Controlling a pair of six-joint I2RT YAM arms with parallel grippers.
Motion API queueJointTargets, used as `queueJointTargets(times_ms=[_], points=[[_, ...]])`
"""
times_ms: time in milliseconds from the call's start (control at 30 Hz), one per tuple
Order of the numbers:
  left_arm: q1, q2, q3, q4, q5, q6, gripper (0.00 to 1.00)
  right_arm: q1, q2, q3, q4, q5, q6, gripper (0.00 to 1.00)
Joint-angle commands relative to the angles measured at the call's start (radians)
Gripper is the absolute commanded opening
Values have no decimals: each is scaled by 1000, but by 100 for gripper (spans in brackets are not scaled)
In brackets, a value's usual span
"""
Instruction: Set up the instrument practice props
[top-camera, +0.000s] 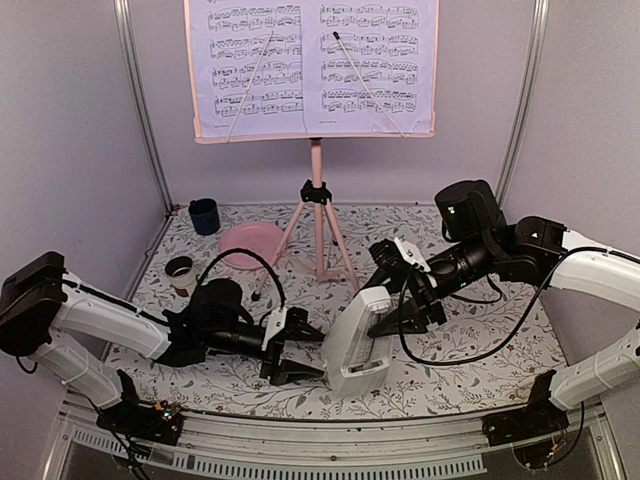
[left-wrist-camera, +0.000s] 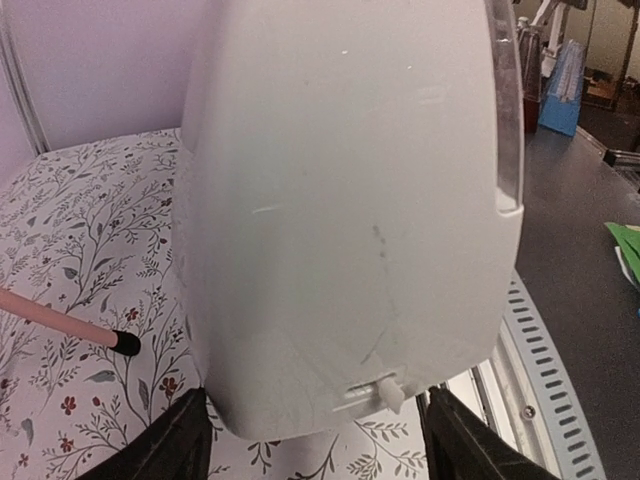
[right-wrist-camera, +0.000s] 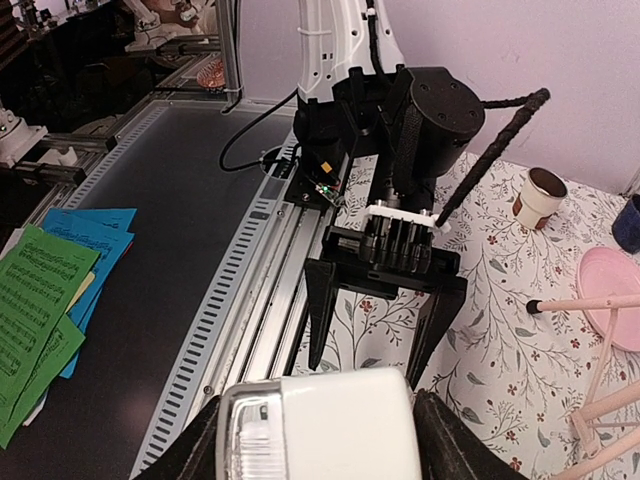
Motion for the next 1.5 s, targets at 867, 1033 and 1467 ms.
queueJointTargets(times_ms=[867,1033,1467], points=[[-16,30,43,16,-5,-4,64,9,-24,60,82,-40,2,20],[-16,30,43,14,-4,-4,63,9,-25,61,84,-39,4,20],[-16,34,45,15,3,-6,62,8,-28,60,85,-42,7,20]])
